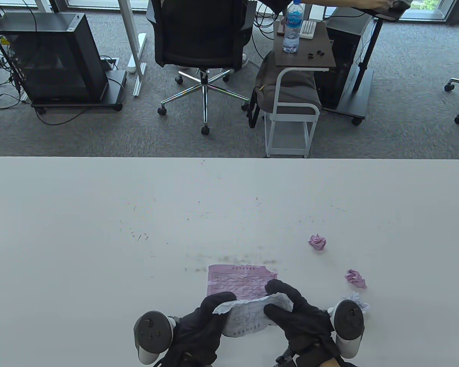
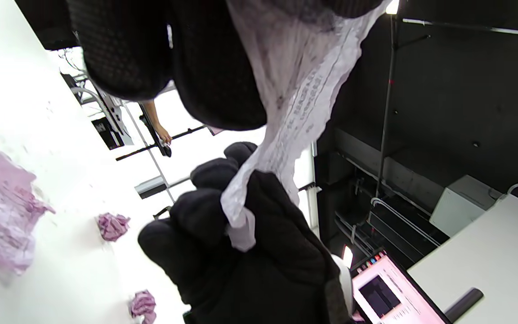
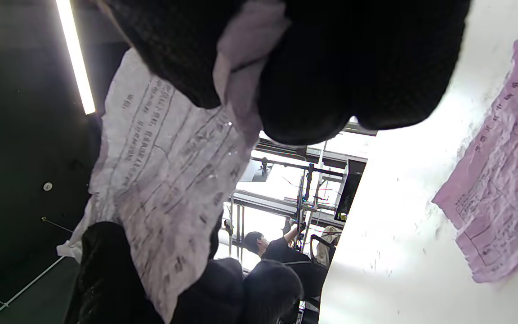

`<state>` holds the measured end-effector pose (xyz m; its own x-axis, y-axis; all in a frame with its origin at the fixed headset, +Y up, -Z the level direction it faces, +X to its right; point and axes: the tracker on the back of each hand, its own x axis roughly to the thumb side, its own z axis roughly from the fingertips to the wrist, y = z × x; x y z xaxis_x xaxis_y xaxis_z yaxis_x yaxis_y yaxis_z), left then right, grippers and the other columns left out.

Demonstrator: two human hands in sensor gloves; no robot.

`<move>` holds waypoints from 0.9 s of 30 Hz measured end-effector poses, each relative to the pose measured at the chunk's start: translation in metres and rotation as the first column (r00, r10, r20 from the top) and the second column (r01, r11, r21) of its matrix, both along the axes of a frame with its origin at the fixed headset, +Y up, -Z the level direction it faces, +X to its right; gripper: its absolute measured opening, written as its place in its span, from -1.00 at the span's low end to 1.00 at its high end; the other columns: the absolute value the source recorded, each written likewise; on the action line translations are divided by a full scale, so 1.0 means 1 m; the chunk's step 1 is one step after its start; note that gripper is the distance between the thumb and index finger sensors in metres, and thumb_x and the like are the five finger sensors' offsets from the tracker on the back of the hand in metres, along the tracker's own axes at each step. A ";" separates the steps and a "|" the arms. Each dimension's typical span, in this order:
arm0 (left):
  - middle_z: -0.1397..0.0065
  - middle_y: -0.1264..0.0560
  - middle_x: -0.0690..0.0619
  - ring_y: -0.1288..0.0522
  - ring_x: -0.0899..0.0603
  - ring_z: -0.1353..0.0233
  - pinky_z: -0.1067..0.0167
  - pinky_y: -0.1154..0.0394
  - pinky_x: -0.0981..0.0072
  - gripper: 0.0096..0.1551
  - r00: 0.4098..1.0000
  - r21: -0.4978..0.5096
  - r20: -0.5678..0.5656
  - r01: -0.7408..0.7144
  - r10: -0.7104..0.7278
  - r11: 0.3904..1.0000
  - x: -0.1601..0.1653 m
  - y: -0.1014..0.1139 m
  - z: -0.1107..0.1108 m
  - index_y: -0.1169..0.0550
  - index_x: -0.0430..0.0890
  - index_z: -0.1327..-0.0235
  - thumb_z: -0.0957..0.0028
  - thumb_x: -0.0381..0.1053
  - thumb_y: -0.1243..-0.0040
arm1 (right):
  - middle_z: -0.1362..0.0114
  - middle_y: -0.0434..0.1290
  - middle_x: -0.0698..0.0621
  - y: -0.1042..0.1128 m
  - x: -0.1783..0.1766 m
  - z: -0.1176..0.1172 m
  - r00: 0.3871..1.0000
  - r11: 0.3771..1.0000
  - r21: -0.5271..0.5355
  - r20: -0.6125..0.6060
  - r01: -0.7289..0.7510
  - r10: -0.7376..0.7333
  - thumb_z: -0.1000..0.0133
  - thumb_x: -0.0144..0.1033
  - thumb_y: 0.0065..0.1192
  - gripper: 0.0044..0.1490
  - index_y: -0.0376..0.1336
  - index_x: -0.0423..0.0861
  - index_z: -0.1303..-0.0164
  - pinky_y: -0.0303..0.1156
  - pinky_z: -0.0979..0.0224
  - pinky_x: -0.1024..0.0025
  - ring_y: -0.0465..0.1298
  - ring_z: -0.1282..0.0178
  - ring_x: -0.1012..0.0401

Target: Flatten crumpled invoices and stack

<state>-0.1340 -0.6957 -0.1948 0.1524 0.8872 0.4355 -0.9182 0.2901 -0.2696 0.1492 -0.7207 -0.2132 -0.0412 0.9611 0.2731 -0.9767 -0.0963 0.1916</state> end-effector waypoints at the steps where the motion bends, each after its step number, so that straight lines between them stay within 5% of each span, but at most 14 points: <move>1: -0.21 -0.54 -0.13 -0.69 -0.05 0.15 -0.05 -0.61 -0.01 -0.53 0.999 -0.022 -0.037 -0.005 0.004 1.000 -0.004 -0.002 -0.001 -0.35 -0.08 -0.42 -0.35 0.08 0.13 | -0.23 0.50 -0.18 0.002 0.000 0.000 1.000 1.000 0.004 -0.008 -0.009 0.009 -0.08 -0.44 0.43 -0.29 0.15 -0.09 -0.41 0.62 -0.11 0.04 0.62 -0.01 0.04; 6: -0.04 -0.61 -0.15 -0.70 -0.02 0.31 0.08 -0.65 0.02 -0.53 0.982 -0.109 -0.190 -0.006 -0.015 0.994 -0.020 -0.009 -0.007 -0.42 -0.17 -0.37 -0.34 0.04 0.08 | -0.33 0.42 -0.22 0.008 0.003 -0.001 0.994 0.994 0.012 -0.044 -0.105 0.105 -0.07 -0.52 0.41 -0.20 0.06 -0.18 -0.47 0.60 -0.17 0.05 0.58 -0.09 0.04; 15: 0.19 -0.65 -0.04 -0.65 0.06 0.52 0.20 -0.68 0.09 -0.53 0.967 -0.181 -0.246 0.016 -0.061 0.983 -0.028 -0.017 -0.011 -0.46 -0.23 -0.32 -0.34 0.02 0.04 | -0.10 0.58 -0.21 0.008 0.012 -0.002 0.973 0.973 0.005 0.012 -0.230 0.230 -0.11 -0.38 0.38 -0.41 0.25 -0.21 -0.33 0.67 0.11 0.21 0.63 0.23 0.20; 17: 0.21 -0.65 -0.04 -0.64 0.07 0.53 0.21 -0.68 0.09 -0.53 0.969 -0.190 -0.242 0.012 -0.059 0.982 -0.028 -0.018 -0.011 -0.47 -0.24 -0.31 -0.34 0.02 0.04 | -0.25 0.49 -0.23 0.008 0.015 -0.001 0.964 0.964 0.033 0.025 -0.265 0.264 -0.10 -0.19 0.40 -0.21 0.13 -0.21 -0.44 0.61 -0.03 0.09 0.61 0.06 0.09; 20: 0.21 -0.65 -0.04 -0.64 0.07 0.53 0.21 -0.68 0.10 -0.53 0.973 -0.196 -0.220 0.028 -0.072 0.980 -0.026 -0.018 -0.011 -0.47 -0.24 -0.31 -0.34 0.02 0.04 | -0.59 0.06 -0.40 0.011 0.019 0.000 0.960 0.959 0.055 -0.034 -0.277 0.279 -0.06 0.10 0.35 0.17 -0.18 -0.22 -0.58 0.45 -0.23 -0.13 0.35 -0.33 -0.19; 23: 0.21 -0.65 -0.04 -0.64 0.07 0.53 0.21 -0.68 0.10 -0.53 0.984 -0.206 -0.152 0.064 -0.096 0.977 -0.020 -0.019 -0.012 -0.48 -0.23 -0.31 -0.34 0.02 0.03 | -0.61 -0.11 -0.46 0.015 0.020 0.003 0.940 0.933 0.110 0.048 -0.342 0.338 -0.02 0.17 0.35 0.26 -0.24 -0.21 -0.59 0.37 -0.28 -0.21 0.21 -0.42 -0.29; 27: 0.21 -0.65 -0.04 -0.64 0.07 0.53 0.21 -0.68 0.10 -0.53 0.995 -0.207 -0.032 0.088 -0.096 0.974 -0.010 -0.019 -0.012 -0.48 -0.23 -0.31 -0.34 0.03 0.03 | -0.62 -0.15 -0.49 0.015 0.011 0.003 0.872 0.861 0.158 0.003 -0.483 0.489 -0.01 0.19 0.35 0.27 -0.26 -0.18 -0.60 0.34 -0.31 -0.25 0.15 -0.46 -0.34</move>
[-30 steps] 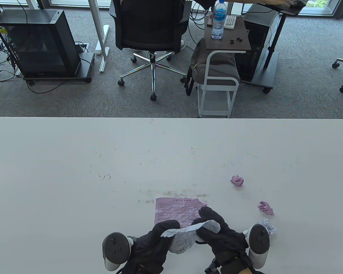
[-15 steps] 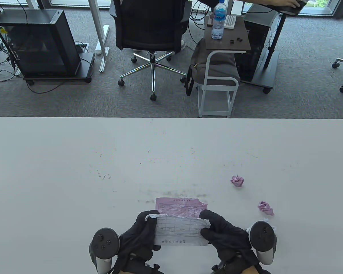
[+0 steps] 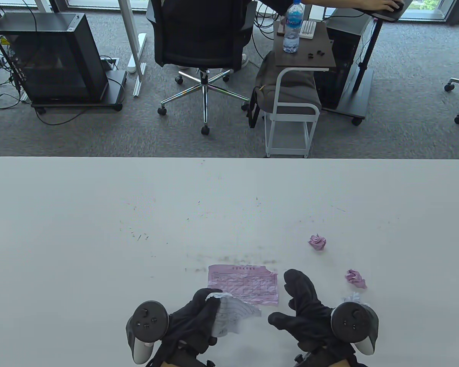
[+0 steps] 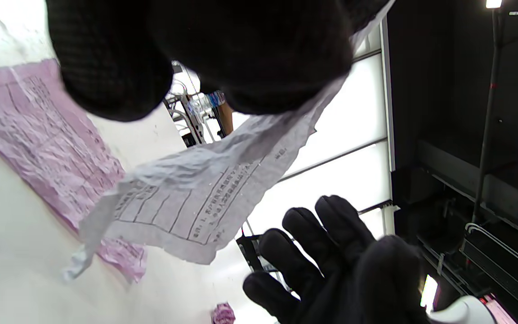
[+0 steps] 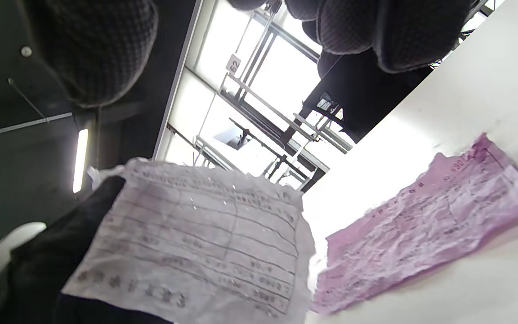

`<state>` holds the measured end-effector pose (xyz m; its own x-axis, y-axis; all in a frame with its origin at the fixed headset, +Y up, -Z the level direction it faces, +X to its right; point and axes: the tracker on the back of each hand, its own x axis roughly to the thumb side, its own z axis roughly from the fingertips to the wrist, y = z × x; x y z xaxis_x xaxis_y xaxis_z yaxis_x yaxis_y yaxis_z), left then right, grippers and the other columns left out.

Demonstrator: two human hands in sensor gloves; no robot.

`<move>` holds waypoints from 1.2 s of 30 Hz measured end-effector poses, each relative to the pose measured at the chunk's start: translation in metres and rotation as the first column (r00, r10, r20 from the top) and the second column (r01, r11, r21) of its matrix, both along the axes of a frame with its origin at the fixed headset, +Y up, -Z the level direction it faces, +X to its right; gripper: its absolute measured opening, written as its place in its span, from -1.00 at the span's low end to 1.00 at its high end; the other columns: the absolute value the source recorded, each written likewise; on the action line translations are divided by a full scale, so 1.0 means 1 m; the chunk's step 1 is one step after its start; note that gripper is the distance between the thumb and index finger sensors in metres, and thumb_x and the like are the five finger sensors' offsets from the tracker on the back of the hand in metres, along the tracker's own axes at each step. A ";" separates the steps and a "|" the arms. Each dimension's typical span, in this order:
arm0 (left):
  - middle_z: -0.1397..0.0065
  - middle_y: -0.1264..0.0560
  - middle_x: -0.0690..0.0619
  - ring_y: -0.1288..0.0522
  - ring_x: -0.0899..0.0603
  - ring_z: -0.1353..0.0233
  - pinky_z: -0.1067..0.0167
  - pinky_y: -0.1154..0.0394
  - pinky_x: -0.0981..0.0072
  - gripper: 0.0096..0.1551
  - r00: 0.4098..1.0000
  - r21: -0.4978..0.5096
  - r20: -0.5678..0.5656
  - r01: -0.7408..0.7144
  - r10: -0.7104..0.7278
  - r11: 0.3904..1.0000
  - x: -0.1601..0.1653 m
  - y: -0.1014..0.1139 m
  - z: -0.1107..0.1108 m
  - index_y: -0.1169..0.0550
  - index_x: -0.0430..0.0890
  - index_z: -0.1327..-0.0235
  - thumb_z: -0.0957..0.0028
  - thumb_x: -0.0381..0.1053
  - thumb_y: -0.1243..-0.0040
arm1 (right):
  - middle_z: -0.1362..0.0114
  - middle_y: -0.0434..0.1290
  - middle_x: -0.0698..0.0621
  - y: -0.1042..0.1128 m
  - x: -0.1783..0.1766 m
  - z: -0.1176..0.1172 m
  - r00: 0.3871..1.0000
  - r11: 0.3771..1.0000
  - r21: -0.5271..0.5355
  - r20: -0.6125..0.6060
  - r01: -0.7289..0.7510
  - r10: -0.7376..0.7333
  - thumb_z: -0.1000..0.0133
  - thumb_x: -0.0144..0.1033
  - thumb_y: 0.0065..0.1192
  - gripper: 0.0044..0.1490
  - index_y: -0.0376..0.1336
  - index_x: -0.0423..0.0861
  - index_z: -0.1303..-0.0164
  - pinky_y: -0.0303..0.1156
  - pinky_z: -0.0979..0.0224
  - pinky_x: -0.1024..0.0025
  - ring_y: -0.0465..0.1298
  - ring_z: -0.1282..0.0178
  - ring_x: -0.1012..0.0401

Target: Flatten crumpled invoices and stack

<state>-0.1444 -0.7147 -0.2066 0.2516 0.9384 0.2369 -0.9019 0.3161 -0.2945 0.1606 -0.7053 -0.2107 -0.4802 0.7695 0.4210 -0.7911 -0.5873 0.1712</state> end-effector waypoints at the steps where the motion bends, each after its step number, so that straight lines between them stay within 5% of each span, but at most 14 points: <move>1: 0.20 -0.65 -0.05 -0.65 0.07 0.53 0.20 -0.68 0.10 -0.53 1.000 -0.016 0.027 0.000 0.001 1.000 0.003 0.000 0.001 -0.48 -0.23 -0.32 -0.34 0.03 0.03 | -0.62 -0.16 -0.49 -0.002 -0.005 0.000 0.999 0.999 -0.018 -0.036 -0.031 0.030 -0.01 0.20 0.35 0.28 -0.27 -0.18 -0.60 0.33 -0.32 -0.26 0.13 -0.47 -0.35; 4: 0.20 -0.65 -0.04 -0.65 0.07 0.52 0.19 -0.68 0.10 -0.53 0.996 -0.025 0.084 -0.014 0.016 1.000 0.008 0.000 0.002 -0.48 -0.22 -0.32 -0.34 0.03 0.04 | -0.63 -0.12 -0.49 -0.007 -0.018 0.000 0.992 0.997 -0.030 -0.110 -0.074 0.070 -0.01 0.17 0.37 0.25 -0.24 -0.15 -0.61 0.33 -0.32 -0.27 0.16 -0.47 -0.35; 6: 0.18 -0.65 -0.05 -0.65 0.07 0.52 0.19 -0.68 0.10 -0.53 0.995 -0.054 0.088 -0.036 0.040 0.998 0.008 -0.002 0.002 -0.47 -0.23 -0.32 -0.34 0.03 0.05 | -0.60 0.09 -0.40 -0.007 -0.024 0.002 0.991 0.998 0.026 -0.113 -0.065 0.068 -0.01 0.12 0.41 0.14 -0.11 -0.14 -0.58 0.41 -0.28 -0.20 0.32 -0.42 -0.24; 9: 0.17 -0.65 -0.06 -0.66 0.07 0.51 0.18 -0.68 0.10 -0.53 0.994 -0.102 0.077 -0.071 0.079 0.992 0.006 -0.007 0.000 -0.47 -0.24 -0.32 -0.35 0.02 0.05 | -0.30 0.50 -0.24 -0.004 -0.024 0.003 0.998 0.998 0.063 -0.062 -0.013 0.017 -0.08 -0.15 0.43 -0.27 0.20 -0.13 -0.38 0.59 -0.12 0.00 0.62 -0.07 -0.02; 11: 0.17 -0.65 -0.06 -0.66 0.06 0.50 0.18 -0.68 0.09 -0.53 0.996 -0.109 0.048 -0.068 0.074 0.992 0.003 -0.009 -0.001 -0.47 -0.24 -0.32 -0.34 0.02 0.05 | -0.12 0.60 -0.17 -0.001 -0.020 0.003 0.999 0.997 0.064 -0.007 0.047 -0.046 -0.11 -0.29 0.38 -0.47 0.30 -0.12 -0.26 0.65 0.02 0.11 0.67 0.11 0.08; 15: 0.13 -0.65 -0.10 -0.68 0.02 0.45 0.14 -0.67 0.04 -0.53 0.996 -0.093 0.033 0.083 -0.080 0.992 0.000 -0.017 -0.006 -0.48 -0.25 -0.31 -0.33 0.02 0.02 | 0.04 0.61 -0.13 0.001 -0.011 0.002 0.996 0.997 0.014 0.029 0.081 -0.081 -0.14 -0.31 0.31 -0.49 0.29 -0.17 -0.28 0.64 0.14 0.19 0.63 0.29 0.18; 18: 0.10 -0.65 -0.10 -0.70 0.00 0.42 0.11 -0.67 0.02 -0.53 0.977 -0.081 0.048 0.211 -0.207 0.974 0.005 -0.022 -0.008 -0.49 -0.23 -0.31 -0.31 0.02 0.00 | 0.10 0.62 -0.10 0.003 -0.008 0.001 0.997 0.998 0.032 0.061 -0.045 0.043 -0.15 -0.30 0.29 -0.50 0.30 -0.18 -0.27 0.63 0.19 0.22 0.61 0.35 0.21; 21: 0.13 -0.65 -0.10 -0.69 0.00 0.44 0.12 -0.66 0.01 -0.53 0.968 -0.096 0.043 0.249 -0.246 0.964 0.005 -0.025 -0.009 -0.51 -0.25 -0.30 -0.29 0.00 -0.05 | 0.17 0.63 -0.05 0.005 -0.004 0.000 0.978 0.981 0.050 0.100 -0.188 0.183 -0.15 -0.26 0.28 -0.50 0.31 -0.17 -0.25 0.63 0.23 0.26 0.60 0.41 0.25; 28: 0.12 -0.65 -0.12 -0.68 -0.03 0.43 0.10 -0.64 -0.04 -0.53 0.940 -0.091 -0.040 0.335 -0.340 0.938 -0.004 -0.024 -0.010 -0.50 -0.29 -0.29 -0.27 -0.04 -0.09 | 0.28 0.62 -0.03 0.009 0.009 0.000 0.966 0.978 0.027 0.164 -0.207 0.200 -0.15 -0.25 0.31 -0.50 0.34 -0.23 -0.21 0.62 0.30 0.28 0.57 0.51 0.27; 32: -0.34 -0.42 -0.26 -0.65 -0.22 -0.01 -0.09 -0.54 -0.22 -0.33 0.923 0.031 -0.111 0.375 -0.369 0.927 -0.007 -0.015 -0.008 -0.31 -0.24 -0.52 -0.28 0.11 -0.06 | 0.29 0.62 -0.03 0.008 0.007 0.002 0.956 0.963 0.008 0.117 -0.271 0.268 -0.15 -0.25 0.34 -0.50 0.35 -0.23 -0.20 0.62 0.30 0.28 0.57 0.51 0.27; 36: -0.59 -0.08 -0.21 -0.35 -0.43 -0.40 -0.21 -0.40 -0.29 -0.15 0.926 0.205 -0.036 0.376 -0.377 0.904 0.003 0.003 -0.002 -0.22 -0.12 -0.62 -0.18 0.24 -0.17 | 0.28 0.63 -0.02 0.008 -0.012 0.004 0.928 0.926 0.047 0.009 -0.373 0.373 -0.14 -0.23 0.33 -0.50 0.35 -0.21 -0.20 0.63 0.28 0.28 0.58 0.50 0.27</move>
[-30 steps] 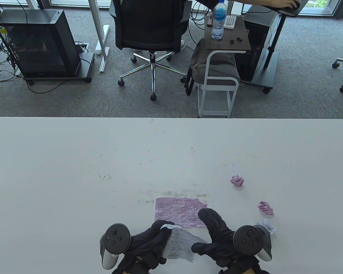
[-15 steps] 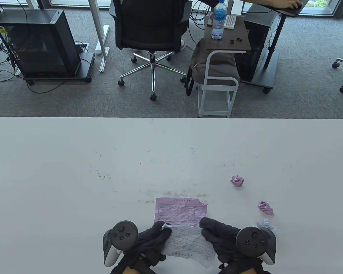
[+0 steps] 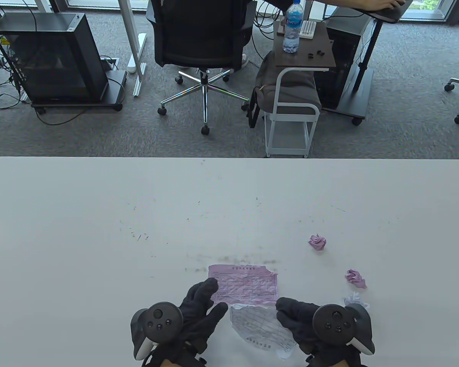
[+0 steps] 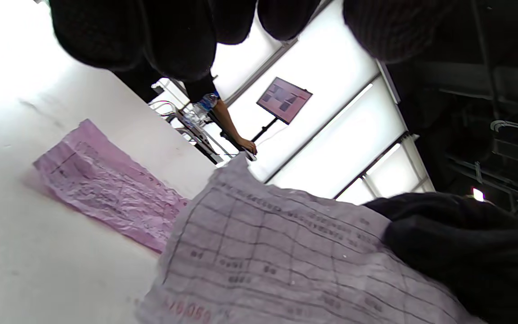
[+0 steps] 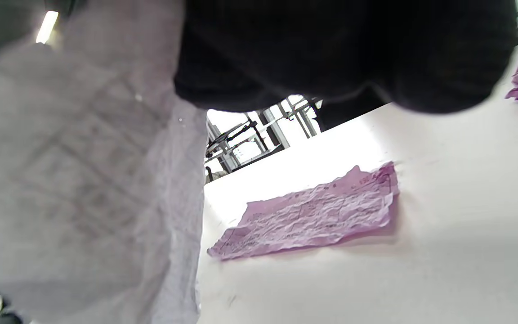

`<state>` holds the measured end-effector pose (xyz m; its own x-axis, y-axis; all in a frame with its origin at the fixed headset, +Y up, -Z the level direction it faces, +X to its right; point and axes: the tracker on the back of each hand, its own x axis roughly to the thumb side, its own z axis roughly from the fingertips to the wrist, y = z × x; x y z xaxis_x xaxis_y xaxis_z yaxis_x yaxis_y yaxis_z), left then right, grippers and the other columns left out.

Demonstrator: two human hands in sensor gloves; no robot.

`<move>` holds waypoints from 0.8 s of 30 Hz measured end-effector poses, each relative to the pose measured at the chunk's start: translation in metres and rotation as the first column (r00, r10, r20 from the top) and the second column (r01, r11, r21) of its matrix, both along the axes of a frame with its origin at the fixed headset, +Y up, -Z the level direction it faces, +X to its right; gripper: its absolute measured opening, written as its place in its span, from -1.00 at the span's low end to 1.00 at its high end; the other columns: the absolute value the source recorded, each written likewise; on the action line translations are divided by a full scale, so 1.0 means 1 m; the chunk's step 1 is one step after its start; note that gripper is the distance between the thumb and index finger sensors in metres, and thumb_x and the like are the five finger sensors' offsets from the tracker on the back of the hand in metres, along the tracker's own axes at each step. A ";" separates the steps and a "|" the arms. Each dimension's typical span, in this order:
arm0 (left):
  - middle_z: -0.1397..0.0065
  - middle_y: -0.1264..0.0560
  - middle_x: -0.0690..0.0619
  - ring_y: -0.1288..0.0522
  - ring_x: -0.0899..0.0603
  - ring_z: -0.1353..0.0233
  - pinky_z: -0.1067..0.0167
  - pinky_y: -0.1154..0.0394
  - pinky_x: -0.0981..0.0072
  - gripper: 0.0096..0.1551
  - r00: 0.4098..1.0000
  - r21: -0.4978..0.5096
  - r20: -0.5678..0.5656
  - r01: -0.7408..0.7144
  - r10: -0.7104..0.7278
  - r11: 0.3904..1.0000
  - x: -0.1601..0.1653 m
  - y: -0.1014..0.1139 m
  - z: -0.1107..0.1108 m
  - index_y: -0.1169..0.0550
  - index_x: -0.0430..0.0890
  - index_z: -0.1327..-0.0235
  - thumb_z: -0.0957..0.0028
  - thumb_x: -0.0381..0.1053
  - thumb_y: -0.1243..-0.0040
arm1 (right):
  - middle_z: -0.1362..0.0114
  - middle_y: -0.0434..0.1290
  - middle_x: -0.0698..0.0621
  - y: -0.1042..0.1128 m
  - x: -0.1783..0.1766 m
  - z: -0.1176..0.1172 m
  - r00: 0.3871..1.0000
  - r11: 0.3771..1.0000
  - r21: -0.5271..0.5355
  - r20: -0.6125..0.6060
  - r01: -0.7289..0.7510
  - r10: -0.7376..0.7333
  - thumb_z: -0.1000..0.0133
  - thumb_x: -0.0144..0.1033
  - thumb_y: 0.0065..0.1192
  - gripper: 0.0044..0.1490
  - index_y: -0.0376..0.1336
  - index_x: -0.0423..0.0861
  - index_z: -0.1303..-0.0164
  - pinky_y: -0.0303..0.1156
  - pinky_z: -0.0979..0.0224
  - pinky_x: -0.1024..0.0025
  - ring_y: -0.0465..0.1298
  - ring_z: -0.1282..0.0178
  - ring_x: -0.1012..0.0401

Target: Flatten crumpled invoices and stack

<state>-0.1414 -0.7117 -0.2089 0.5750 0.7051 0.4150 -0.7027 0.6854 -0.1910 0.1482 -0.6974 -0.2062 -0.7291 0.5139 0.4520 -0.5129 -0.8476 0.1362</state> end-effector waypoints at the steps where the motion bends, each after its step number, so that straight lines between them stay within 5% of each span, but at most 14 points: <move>1: -0.61 -0.06 -0.19 -0.29 -0.45 -0.44 -0.24 -0.36 -0.32 -0.12 0.994 0.043 0.070 0.079 -0.082 0.996 0.007 0.005 0.003 -0.24 -0.08 -0.62 -0.13 0.26 -0.22 | 0.27 0.63 -0.02 0.000 -0.008 0.002 0.999 1.000 -0.004 -0.047 -0.017 0.017 -0.14 -0.23 0.33 -0.50 0.35 -0.20 -0.20 0.63 0.27 0.28 0.58 0.49 0.27; 8: -0.60 -0.16 -0.17 -0.25 -0.47 -0.49 -0.29 -0.30 -0.42 -0.13 0.885 0.103 0.246 0.381 -0.395 0.919 0.041 0.004 0.012 -0.33 -0.10 -0.59 -0.07 0.19 -0.37 | 0.25 0.63 0.00 0.003 -0.040 0.015 0.976 1.000 0.009 -0.216 -0.001 0.003 -0.13 -0.22 0.33 -0.51 0.35 -0.16 -0.21 0.64 0.23 0.26 0.59 0.46 0.26; 12: -0.39 -0.45 -0.15 -0.47 -0.42 -0.33 -0.24 -0.37 -0.40 -0.53 0.899 0.039 0.241 0.367 -0.365 0.929 0.038 -0.001 0.009 -0.61 -0.12 -0.29 -0.15 -0.02 -0.35 | 0.24 0.63 0.00 0.000 -0.034 0.012 0.980 0.999 -0.020 -0.197 0.034 -0.037 -0.14 -0.22 0.32 -0.51 0.35 -0.17 -0.21 0.64 0.22 0.26 0.60 0.45 0.25; 16: -0.20 -0.60 -0.18 -0.61 -0.38 -0.15 -0.16 -0.46 -0.35 -0.54 0.917 -0.030 0.226 0.344 -0.329 0.938 0.032 -0.003 0.005 -0.66 -0.20 -0.22 -0.15 -0.03 -0.32 | 0.22 0.63 -0.02 -0.010 -0.029 0.005 0.987 0.997 -0.071 -0.159 0.007 -0.018 -0.13 -0.23 0.33 -0.49 0.35 -0.19 -0.21 0.64 0.21 0.23 0.61 0.43 0.23; 24: -0.20 -0.60 -0.21 -0.61 -0.40 -0.14 -0.14 -0.45 -0.36 -0.53 0.916 -0.219 0.202 0.388 -0.347 0.895 0.019 -0.020 -0.005 -0.66 -0.24 -0.23 -0.18 -0.02 -0.28 | 0.20 0.63 -0.02 -0.028 -0.027 -0.003 0.990 0.987 -0.135 -0.121 -0.092 0.076 -0.12 -0.22 0.32 -0.49 0.35 -0.18 -0.21 0.65 0.19 0.22 0.62 0.41 0.23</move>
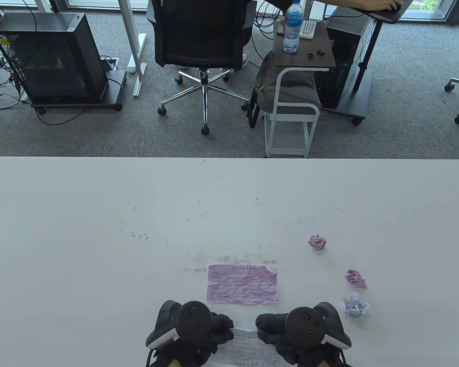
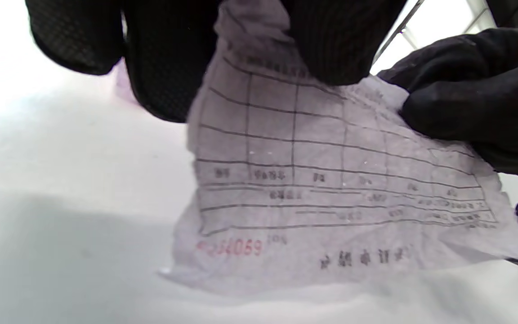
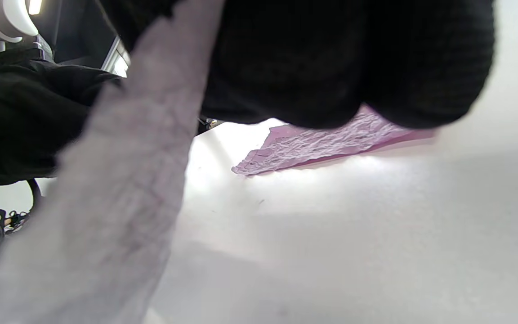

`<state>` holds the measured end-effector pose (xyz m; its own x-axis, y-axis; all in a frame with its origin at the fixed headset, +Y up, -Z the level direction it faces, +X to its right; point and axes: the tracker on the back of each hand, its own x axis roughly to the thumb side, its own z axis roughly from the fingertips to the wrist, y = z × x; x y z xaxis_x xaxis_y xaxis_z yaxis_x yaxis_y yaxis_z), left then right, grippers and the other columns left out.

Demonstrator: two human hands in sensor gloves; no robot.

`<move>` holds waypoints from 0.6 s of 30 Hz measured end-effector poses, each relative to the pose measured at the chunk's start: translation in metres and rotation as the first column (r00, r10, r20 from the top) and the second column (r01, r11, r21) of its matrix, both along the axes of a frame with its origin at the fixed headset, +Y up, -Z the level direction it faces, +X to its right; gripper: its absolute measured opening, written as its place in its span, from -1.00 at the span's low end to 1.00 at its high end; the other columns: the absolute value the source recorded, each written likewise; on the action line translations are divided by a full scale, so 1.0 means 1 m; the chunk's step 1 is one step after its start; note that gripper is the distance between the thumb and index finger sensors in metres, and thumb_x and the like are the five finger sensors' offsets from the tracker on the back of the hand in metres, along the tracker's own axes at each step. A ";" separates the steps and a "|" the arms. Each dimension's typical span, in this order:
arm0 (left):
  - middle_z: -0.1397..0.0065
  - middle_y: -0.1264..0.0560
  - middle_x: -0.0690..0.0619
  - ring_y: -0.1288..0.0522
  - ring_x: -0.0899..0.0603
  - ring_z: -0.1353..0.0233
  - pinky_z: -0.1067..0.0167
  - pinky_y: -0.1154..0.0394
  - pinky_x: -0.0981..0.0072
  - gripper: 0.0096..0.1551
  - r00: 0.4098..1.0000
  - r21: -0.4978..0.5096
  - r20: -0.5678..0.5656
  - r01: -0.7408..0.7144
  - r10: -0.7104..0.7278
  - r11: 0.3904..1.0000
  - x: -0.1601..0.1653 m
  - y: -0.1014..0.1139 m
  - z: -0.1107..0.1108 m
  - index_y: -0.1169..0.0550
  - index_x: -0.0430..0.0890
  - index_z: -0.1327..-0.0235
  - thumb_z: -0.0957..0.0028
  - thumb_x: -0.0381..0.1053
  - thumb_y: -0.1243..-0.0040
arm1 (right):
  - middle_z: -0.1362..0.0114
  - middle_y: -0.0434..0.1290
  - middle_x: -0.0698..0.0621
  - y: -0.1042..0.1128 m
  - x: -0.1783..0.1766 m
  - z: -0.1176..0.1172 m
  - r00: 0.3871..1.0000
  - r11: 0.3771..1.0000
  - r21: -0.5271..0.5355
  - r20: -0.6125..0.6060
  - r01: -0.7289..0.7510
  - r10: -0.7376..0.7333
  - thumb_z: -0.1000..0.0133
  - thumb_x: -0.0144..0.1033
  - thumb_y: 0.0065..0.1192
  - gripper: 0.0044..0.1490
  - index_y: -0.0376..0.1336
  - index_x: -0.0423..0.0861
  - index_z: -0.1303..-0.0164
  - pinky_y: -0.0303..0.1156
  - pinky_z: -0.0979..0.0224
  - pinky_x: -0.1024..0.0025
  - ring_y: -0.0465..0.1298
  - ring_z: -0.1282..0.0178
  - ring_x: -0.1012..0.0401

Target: Flatten crumpled invoices and stack

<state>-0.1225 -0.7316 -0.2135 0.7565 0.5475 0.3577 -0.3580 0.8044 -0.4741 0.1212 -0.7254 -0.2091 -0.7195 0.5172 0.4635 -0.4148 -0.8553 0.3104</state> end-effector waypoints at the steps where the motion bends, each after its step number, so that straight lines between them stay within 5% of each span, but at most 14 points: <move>1: -0.20 -0.60 -0.22 -0.61 -0.40 -0.13 -0.14 -0.45 -0.36 -0.53 1.000 -0.013 -0.016 0.002 -0.002 1.000 -0.002 -0.002 -0.001 -0.66 -0.24 -0.23 -0.19 -0.02 -0.27 | 0.20 0.63 -0.02 -0.002 0.001 -0.001 1.000 1.000 -0.010 0.007 -0.012 0.012 -0.12 -0.23 0.32 -0.49 0.35 -0.18 -0.21 0.65 0.19 0.22 0.62 0.41 0.22; 8: -0.20 -0.58 -0.24 -0.60 -0.40 -0.12 -0.13 -0.45 -0.36 -0.55 0.988 -0.065 -0.077 0.130 -0.135 0.989 -0.011 -0.017 -0.006 -0.64 -0.26 -0.23 -0.20 -0.05 -0.26 | 0.17 0.63 -0.02 -0.018 0.011 -0.007 0.988 0.988 -0.056 0.059 -0.143 0.146 -0.12 -0.22 0.32 -0.50 0.34 -0.17 -0.22 0.65 0.16 0.20 0.63 0.37 0.21; 11: -0.33 -0.48 -0.23 -0.53 -0.43 -0.22 -0.18 -0.41 -0.36 -0.50 0.988 0.012 -0.075 0.134 -0.132 0.991 -0.005 -0.013 -0.003 -0.51 -0.18 -0.41 -0.22 -0.08 -0.23 | 0.16 0.63 -0.03 -0.023 0.011 -0.007 0.981 0.981 -0.088 0.074 -0.171 0.177 -0.13 -0.23 0.33 -0.50 0.34 -0.18 -0.22 0.64 0.16 0.19 0.63 0.37 0.20; 14: -0.55 -0.22 -0.23 -0.35 -0.45 -0.42 -0.27 -0.34 -0.37 -0.46 0.992 0.110 0.036 0.115 -0.119 0.987 0.005 -0.010 0.001 -0.43 0.01 -0.50 -0.23 -0.08 -0.22 | 0.15 0.63 -0.02 -0.026 0.008 -0.007 0.973 0.973 -0.084 0.068 -0.217 0.223 -0.13 -0.23 0.32 -0.50 0.34 -0.17 -0.22 0.65 0.15 0.19 0.63 0.36 0.20; 18: -0.66 0.09 -0.19 0.01 -0.52 -0.56 -0.37 -0.15 -0.42 -0.50 0.957 0.044 0.242 0.154 -0.160 0.987 0.030 -0.018 0.011 -0.51 0.07 -0.45 -0.22 -0.10 -0.25 | 0.13 0.63 -0.03 -0.028 0.003 -0.006 0.969 0.969 -0.078 0.065 -0.233 0.238 -0.13 -0.23 0.32 -0.49 0.34 -0.16 -0.23 0.64 0.13 0.18 0.63 0.34 0.19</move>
<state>-0.0926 -0.7500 -0.2022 0.7203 0.4174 0.5540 -0.1016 0.8536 -0.5109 0.1242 -0.7534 -0.2146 -0.8555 0.3579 0.3741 -0.2282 -0.9093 0.3481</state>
